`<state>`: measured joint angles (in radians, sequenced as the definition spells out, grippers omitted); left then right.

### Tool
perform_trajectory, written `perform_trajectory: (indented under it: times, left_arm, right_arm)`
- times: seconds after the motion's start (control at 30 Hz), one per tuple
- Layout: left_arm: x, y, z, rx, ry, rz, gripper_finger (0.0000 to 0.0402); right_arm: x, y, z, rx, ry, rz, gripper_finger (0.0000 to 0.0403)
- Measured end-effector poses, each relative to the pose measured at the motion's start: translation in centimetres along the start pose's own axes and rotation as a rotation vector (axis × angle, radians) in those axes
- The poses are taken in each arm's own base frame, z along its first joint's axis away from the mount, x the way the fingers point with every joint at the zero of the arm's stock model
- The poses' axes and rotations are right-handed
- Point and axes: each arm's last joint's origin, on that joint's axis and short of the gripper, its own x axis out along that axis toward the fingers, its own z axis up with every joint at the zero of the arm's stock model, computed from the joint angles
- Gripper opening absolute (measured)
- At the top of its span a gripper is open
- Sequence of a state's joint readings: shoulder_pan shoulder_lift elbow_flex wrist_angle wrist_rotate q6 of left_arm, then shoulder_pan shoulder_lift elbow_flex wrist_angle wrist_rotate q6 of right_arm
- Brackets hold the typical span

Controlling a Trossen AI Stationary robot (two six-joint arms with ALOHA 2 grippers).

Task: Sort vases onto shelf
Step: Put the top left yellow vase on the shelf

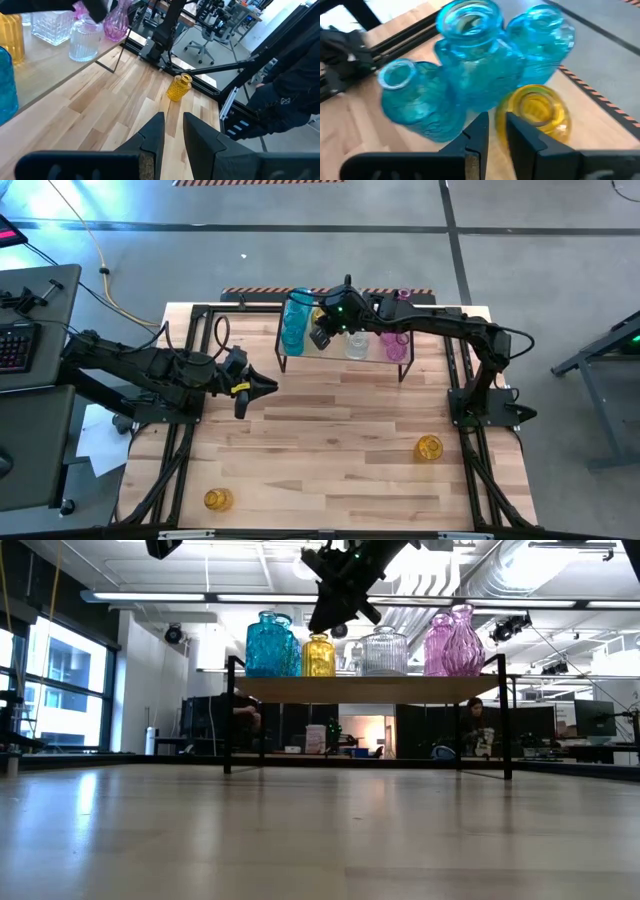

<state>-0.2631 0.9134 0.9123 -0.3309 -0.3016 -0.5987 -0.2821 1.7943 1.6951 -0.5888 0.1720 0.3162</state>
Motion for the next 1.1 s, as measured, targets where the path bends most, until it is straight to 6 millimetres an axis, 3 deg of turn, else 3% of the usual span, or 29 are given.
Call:
perform_trajectory:
  times: [1.1]
  left_arm:
    - [-0.1, -0.3, -0.2, 0.006, 0.009, -0.017, 0.0062]
  right_arm:
    - [0.2, -2.0, 0.3, 0.011, 0.008, -0.113, 0.0057]
